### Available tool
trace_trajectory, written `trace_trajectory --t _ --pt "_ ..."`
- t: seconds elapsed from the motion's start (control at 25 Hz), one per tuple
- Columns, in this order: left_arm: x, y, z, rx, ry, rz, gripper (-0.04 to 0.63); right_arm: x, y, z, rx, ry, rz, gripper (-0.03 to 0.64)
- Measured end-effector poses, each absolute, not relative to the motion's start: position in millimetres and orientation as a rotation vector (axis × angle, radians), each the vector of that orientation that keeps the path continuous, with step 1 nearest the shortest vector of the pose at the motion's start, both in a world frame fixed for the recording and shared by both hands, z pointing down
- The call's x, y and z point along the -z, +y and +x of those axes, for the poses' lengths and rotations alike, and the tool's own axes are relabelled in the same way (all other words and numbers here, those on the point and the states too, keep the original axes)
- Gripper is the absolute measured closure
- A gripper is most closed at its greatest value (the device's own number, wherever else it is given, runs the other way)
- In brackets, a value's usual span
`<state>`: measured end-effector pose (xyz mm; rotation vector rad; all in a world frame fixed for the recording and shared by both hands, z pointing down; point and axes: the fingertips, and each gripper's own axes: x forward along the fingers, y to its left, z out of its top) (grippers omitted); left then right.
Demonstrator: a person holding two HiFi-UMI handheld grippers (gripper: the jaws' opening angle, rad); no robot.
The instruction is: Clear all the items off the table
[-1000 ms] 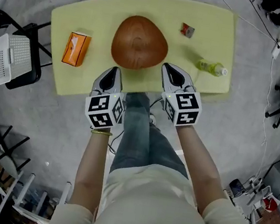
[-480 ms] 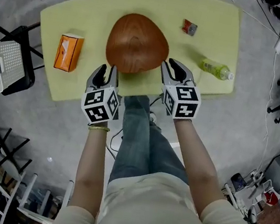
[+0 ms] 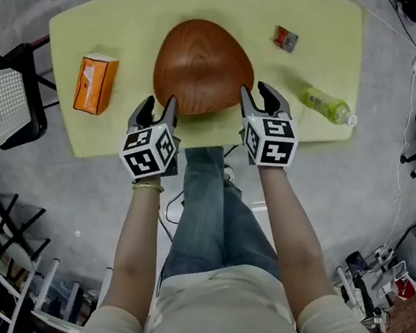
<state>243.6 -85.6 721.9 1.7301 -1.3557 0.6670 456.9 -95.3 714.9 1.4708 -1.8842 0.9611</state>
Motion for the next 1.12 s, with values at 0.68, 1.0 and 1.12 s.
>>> trace_trajectory --t 0.68,1.0,1.12 --pt "-765.0 -100.6 251.1 -0.670 -1.304 1.684 0.371 -761.4 -117.1 451.7 -1.011 -1.860 1.448 0.463" --pt "-771.5 -103.8 252.0 -0.684 -1.315 1.683 0.423 -770.1 -122.1 451.1 -0.995 -1.847 1.438 0.493" --pt "-771.7 -104.4 251.4 -0.710 -1.340 1.678 0.466 -771.3 -121.4 449.7 -0.996 -1.825 1.437 0.543"
